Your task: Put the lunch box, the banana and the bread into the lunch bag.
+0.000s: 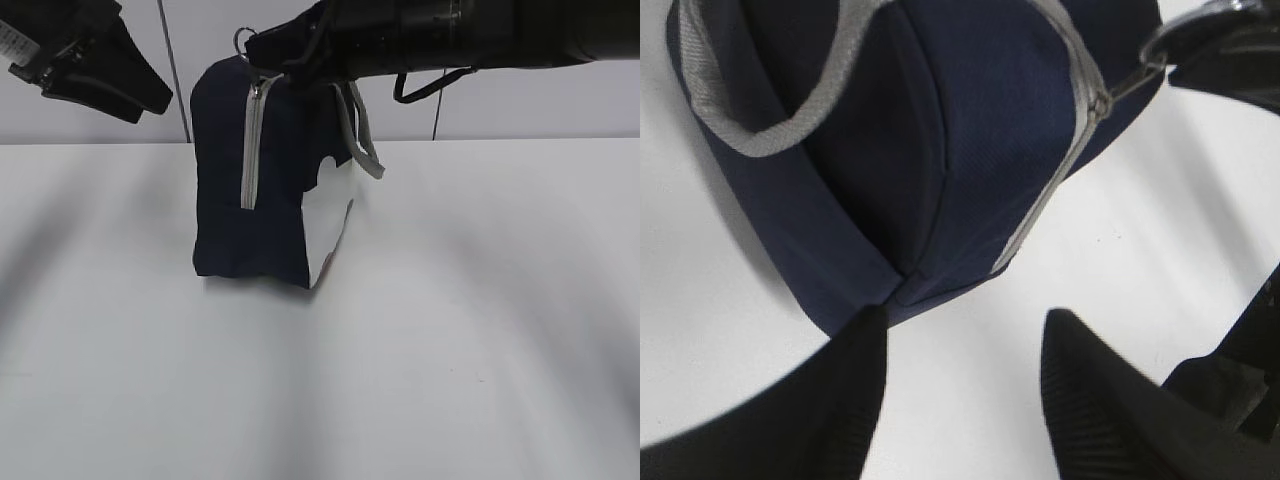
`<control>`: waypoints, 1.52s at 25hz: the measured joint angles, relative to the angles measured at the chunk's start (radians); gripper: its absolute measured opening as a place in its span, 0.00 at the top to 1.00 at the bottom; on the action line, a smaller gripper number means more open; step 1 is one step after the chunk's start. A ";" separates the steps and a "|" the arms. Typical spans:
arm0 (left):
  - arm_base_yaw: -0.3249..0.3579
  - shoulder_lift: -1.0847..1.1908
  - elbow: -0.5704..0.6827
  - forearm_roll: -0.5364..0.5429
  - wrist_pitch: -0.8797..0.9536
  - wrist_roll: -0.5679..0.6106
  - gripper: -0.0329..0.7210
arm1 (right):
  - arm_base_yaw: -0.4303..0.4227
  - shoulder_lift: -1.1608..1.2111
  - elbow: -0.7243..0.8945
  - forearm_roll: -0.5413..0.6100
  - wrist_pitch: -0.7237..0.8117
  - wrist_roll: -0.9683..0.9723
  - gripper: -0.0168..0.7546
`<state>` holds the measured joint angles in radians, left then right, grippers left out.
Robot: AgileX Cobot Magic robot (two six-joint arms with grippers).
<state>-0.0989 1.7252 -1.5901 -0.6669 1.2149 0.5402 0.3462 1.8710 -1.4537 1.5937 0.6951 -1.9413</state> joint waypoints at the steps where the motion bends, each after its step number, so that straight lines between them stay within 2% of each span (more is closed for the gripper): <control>1: 0.000 0.008 0.000 -0.007 0.000 0.010 0.48 | 0.000 0.000 -0.006 0.000 0.000 0.004 1.00; 14: 0.000 0.115 0.000 -0.145 -0.012 0.131 0.48 | 0.000 0.000 -0.013 0.000 -0.003 0.051 1.00; 29: 0.000 0.149 0.000 -0.192 -0.049 0.145 0.48 | 0.000 0.000 -0.013 0.000 0.006 0.076 1.00; 38: -0.007 0.174 0.000 -0.234 -0.046 0.178 0.62 | 0.000 0.000 -0.013 0.000 0.007 0.079 1.00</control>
<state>-0.1058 1.8988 -1.5901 -0.9008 1.1692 0.7179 0.3462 1.8710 -1.4666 1.5937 0.7019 -1.8621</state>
